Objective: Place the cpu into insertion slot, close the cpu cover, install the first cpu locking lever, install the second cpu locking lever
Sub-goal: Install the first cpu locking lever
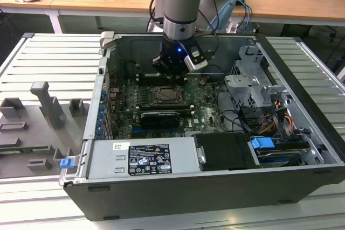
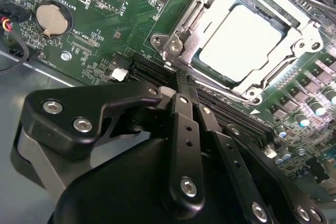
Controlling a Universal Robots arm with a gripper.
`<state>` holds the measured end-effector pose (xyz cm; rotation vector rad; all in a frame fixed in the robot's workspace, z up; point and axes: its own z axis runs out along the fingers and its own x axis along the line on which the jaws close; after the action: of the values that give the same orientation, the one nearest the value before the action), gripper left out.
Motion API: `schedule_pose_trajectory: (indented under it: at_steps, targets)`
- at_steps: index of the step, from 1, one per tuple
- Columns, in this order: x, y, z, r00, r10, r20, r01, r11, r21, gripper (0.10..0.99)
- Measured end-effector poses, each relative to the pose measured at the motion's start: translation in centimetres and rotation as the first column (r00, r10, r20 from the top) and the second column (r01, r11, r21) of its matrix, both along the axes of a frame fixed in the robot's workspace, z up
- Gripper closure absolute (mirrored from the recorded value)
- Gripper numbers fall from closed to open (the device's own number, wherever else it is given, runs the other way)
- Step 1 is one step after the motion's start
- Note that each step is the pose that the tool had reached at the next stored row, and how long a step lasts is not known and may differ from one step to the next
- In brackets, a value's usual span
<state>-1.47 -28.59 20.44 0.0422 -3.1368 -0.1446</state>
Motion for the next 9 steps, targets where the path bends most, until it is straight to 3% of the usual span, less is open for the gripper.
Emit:
schedule_pose_trajectory:
  at_steps: [6, 9]
  targets:
    - [0.01, 0.0, 0.28, 1.0, 0.0, 0.0002, 0.0, 1.0, -0.001, 0.98]
    - [0.01, 0.0, 0.16, 1.0, 0.0, 0.0002, 0.0, 1.0, -0.008, 0.98]
